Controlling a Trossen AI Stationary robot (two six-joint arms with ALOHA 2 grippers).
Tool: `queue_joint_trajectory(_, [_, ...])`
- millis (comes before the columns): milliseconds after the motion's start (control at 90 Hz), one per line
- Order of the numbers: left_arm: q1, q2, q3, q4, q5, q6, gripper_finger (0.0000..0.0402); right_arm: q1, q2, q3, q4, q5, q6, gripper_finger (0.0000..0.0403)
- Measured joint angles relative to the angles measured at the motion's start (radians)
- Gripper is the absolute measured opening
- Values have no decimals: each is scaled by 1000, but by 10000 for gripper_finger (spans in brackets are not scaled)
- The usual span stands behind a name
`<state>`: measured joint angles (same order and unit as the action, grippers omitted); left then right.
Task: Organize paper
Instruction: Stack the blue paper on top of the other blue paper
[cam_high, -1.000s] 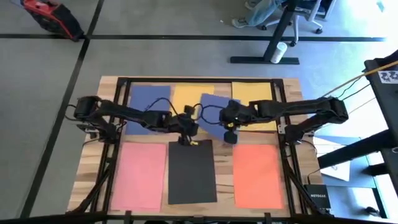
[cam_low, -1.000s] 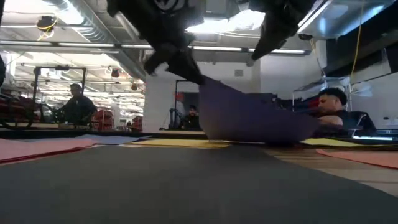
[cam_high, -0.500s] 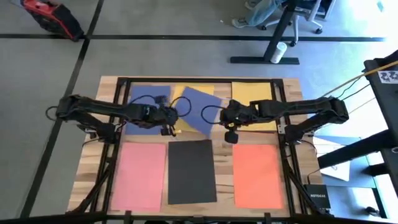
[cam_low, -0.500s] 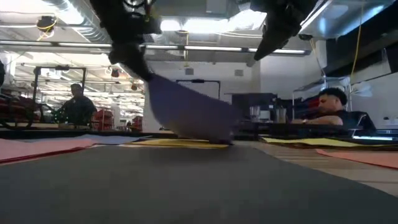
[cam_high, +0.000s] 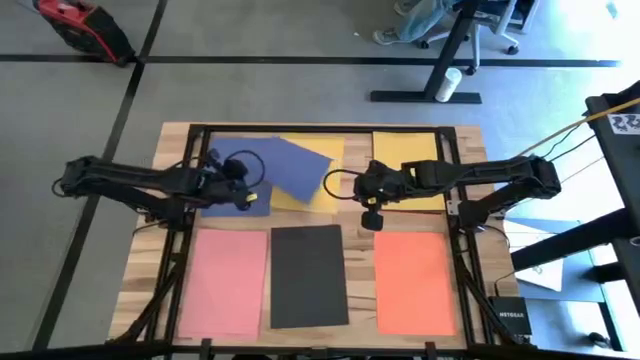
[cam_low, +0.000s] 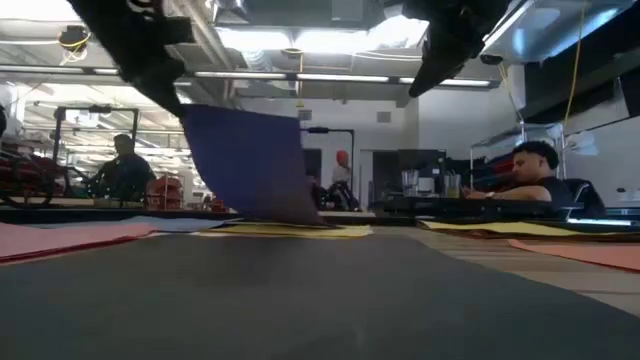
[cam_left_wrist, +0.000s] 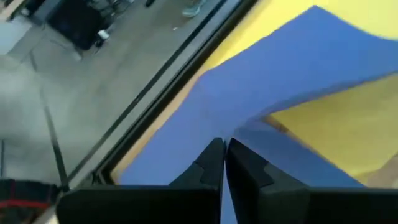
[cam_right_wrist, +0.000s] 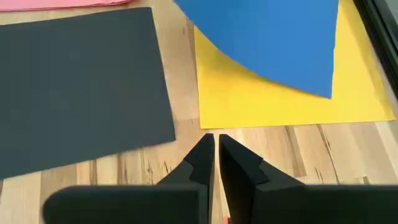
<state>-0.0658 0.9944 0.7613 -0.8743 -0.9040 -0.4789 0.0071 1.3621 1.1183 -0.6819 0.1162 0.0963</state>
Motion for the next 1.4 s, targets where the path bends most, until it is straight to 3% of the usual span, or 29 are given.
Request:
queue_joint_trajectory(267, [-65,-5,-19,-215,-65,-337,0,0,0,0,0,0,1,12])
queue_joint_trajectory(433, [-117,-2,-19,-302,-66,-475,0,0,0,0,0,0,2,12])
queue_joint_trajectory(900, [-236,11,-19,-702,-49,-1093,0,0,0,0,0,-3,3,12])
queue_joint_trajectory(1167, [-194,11,-97,-688,-35,-1220,0,0,0,-1,-1,-4,3,12])
queue_joint_trajectory(1400, [-249,11,-98,-564,10,-1186,0,0,0,-1,-3,-4,3,12])
